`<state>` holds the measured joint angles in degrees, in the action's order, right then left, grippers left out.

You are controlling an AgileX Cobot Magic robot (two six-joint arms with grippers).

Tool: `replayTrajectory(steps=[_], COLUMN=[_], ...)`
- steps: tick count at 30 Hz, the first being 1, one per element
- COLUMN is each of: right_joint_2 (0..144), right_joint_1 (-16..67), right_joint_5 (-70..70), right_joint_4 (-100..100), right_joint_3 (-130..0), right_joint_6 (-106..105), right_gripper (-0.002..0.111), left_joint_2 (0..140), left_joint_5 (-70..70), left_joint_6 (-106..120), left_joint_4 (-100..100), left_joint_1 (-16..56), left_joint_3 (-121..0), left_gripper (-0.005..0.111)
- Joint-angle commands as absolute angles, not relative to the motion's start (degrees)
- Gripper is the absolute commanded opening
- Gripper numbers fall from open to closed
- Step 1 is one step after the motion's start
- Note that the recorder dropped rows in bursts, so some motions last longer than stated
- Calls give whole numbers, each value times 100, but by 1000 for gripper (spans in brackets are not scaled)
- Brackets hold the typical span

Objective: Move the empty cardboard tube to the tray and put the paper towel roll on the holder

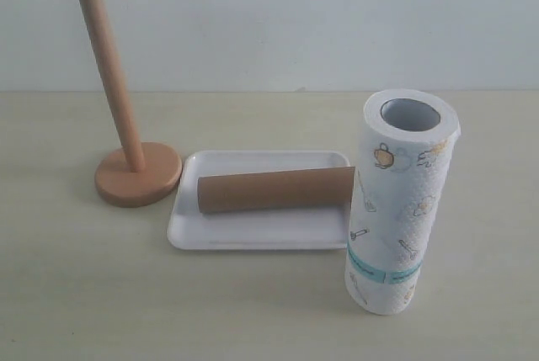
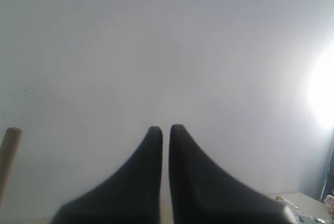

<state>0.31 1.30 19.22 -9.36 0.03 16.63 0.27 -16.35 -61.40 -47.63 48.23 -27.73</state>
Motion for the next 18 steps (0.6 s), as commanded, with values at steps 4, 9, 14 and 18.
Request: replayTrajectory(steps=[4, 9, 14, 18], right_joint_2=[0, 0, 0, 0], right_joint_1=[106, 106, 106, 106], right_joint_5=[1886, 1886, 1886, 1886], right_joint_4=[-956, -956, -956, -956], right_joint_3=[0, 0, 0, 0], right_joint_6=[1649, 1649, 1649, 1649], right_gripper=[0, 0, 0, 0], left_joint_2=[0, 0, 0, 0], left_joint_5=[-1635, -1627, -1674, -1674], left_joint_6=[-6172, -6479, -6725, -6725], left_joint_4=[-4747, -4038, -1694, -367], left_joint_1=[3751, 2496, 1957, 1915], left_joint_3=[-2709, -2698, -2698, -2698], left_gripper=[4, 4, 4, 4])
